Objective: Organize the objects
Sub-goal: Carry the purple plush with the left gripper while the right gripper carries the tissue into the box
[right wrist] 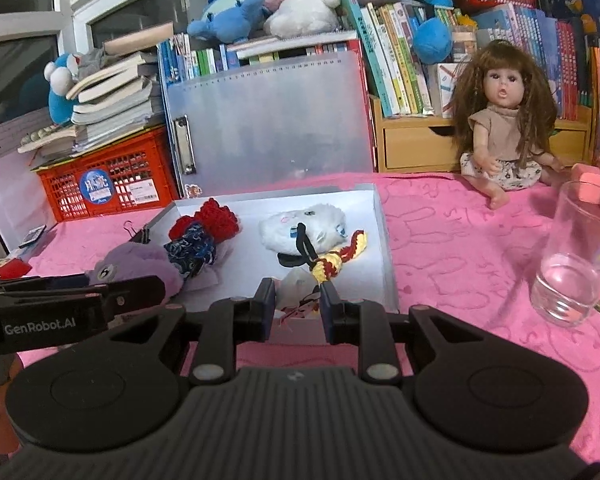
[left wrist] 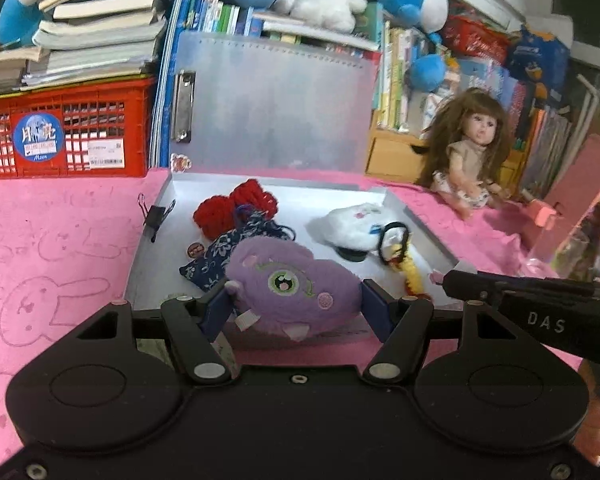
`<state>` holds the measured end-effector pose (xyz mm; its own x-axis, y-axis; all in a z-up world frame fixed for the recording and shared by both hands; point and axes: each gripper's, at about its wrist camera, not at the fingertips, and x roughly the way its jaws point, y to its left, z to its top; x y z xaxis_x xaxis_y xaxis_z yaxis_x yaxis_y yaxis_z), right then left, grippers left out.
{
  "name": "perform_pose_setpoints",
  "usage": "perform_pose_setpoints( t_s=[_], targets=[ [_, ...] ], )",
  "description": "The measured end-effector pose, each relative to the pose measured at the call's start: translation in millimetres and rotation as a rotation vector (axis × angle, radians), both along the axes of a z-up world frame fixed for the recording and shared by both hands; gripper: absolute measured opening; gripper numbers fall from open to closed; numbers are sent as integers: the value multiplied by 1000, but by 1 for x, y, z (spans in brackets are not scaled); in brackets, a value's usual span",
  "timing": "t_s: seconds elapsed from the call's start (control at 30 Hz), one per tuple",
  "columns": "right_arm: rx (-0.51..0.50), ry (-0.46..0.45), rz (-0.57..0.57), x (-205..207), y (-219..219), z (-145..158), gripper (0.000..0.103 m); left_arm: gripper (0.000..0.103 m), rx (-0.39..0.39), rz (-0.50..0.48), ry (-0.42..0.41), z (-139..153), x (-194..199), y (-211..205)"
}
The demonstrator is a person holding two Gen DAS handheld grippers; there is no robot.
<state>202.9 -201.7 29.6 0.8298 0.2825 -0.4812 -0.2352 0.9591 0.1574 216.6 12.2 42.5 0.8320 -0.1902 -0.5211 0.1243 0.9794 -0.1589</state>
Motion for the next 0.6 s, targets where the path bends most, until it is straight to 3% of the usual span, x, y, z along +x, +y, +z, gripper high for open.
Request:
perform_pose_setpoints(
  t_s=[0.43,0.6],
  targets=[
    [66,99,11,59,9,-13,28,66,32,46,38,-14,51,-10],
    [42,106,8,74,13,-15,28,66,56,61,45,-16,68,-14]
  ],
)
